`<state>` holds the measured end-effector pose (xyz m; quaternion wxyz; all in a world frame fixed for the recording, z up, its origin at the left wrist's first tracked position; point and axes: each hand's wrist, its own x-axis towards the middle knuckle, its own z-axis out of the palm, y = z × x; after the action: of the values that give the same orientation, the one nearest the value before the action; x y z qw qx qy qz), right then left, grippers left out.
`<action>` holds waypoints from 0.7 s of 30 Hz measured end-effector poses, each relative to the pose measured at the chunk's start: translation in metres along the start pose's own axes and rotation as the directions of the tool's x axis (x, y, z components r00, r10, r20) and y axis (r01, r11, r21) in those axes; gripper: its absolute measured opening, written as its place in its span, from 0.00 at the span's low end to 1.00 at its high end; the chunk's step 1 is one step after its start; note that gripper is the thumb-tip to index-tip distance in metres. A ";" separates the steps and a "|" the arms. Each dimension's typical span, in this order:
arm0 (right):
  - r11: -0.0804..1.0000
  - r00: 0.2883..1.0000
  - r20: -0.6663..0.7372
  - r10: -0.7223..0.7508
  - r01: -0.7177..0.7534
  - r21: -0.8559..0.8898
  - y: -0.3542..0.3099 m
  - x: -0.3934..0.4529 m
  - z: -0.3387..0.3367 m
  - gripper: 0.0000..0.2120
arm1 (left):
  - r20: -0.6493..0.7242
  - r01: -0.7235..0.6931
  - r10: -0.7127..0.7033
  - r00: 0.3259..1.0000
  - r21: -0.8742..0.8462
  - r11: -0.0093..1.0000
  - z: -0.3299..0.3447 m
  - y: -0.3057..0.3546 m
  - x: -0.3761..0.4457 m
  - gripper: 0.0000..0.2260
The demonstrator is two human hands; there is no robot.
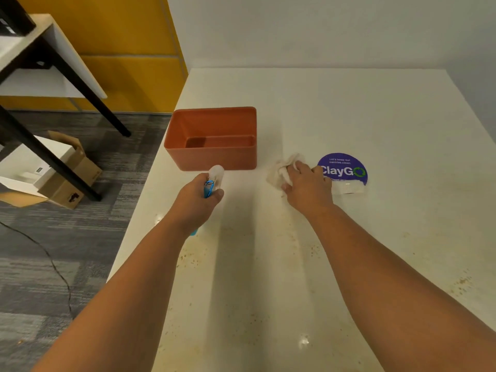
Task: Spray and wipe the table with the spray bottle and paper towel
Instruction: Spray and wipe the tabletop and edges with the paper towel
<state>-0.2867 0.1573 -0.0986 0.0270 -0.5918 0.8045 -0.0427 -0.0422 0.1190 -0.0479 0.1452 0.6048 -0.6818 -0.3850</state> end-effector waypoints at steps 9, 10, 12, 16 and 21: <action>0.981 0.975 0.102 -0.195 0.195 0.012 -0.066 -0.018 0.007 0.27 | -0.045 0.028 -0.029 0.999 -0.027 0.999 -0.016 -0.025 -0.024 0.11; 0.965 0.959 0.104 -0.263 0.261 0.040 -0.072 -0.034 0.006 0.27 | -0.050 0.030 -0.031 0.998 -0.027 0.999 -0.019 -0.027 -0.027 0.11; 0.916 0.912 0.125 -0.391 0.373 0.148 -0.074 -0.062 0.001 0.22 | -0.058 0.040 -0.042 0.997 -0.033 0.999 -0.024 -0.032 -0.031 0.11; 0.842 0.925 -0.068 -0.374 0.369 0.392 -0.050 -0.069 -0.018 0.17 | -0.074 0.081 -0.082 0.994 -0.023 0.996 -0.036 -0.039 -0.037 0.10; 0.992 0.998 0.016 -0.069 0.067 0.108 -0.021 -0.049 -0.002 0.17 | -0.085 0.087 -0.085 0.993 0.024 0.996 -0.046 -0.039 -0.028 0.09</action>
<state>-0.2524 0.1981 -0.0944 0.0653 -0.6169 0.7802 -0.0811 0.0226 0.1306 -0.0374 0.1487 0.6512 -0.6538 -0.3556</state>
